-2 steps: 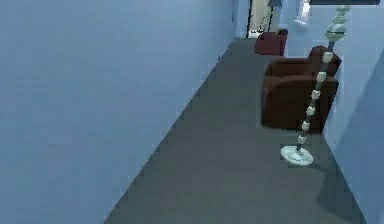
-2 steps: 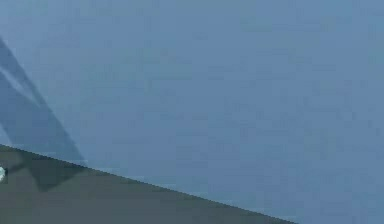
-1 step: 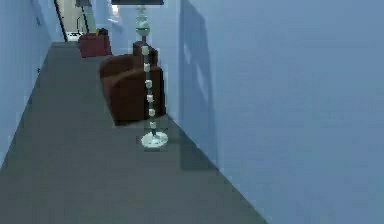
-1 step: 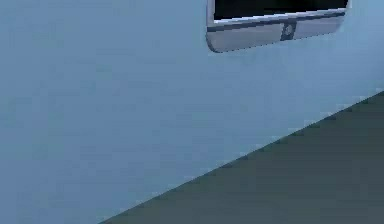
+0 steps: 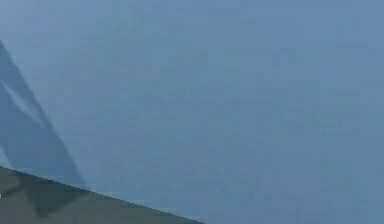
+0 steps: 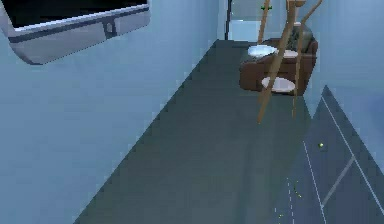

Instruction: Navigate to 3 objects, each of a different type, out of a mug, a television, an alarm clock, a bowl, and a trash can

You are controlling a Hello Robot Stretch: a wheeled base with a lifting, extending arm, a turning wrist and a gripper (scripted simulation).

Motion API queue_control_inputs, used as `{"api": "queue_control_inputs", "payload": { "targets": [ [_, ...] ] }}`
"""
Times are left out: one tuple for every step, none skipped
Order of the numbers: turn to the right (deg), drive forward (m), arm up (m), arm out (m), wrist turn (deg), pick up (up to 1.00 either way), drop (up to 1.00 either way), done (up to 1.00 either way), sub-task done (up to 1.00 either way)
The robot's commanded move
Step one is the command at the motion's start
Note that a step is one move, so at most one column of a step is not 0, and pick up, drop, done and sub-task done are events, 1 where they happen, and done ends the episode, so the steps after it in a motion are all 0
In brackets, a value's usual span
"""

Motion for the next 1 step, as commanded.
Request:
{"api": "queue_control_inputs", "payload": {
  "targets": [
    [15.0,0.00,0.00,0.00,0.0,0.00,0.00,0.00,0.00]
  ]
}}
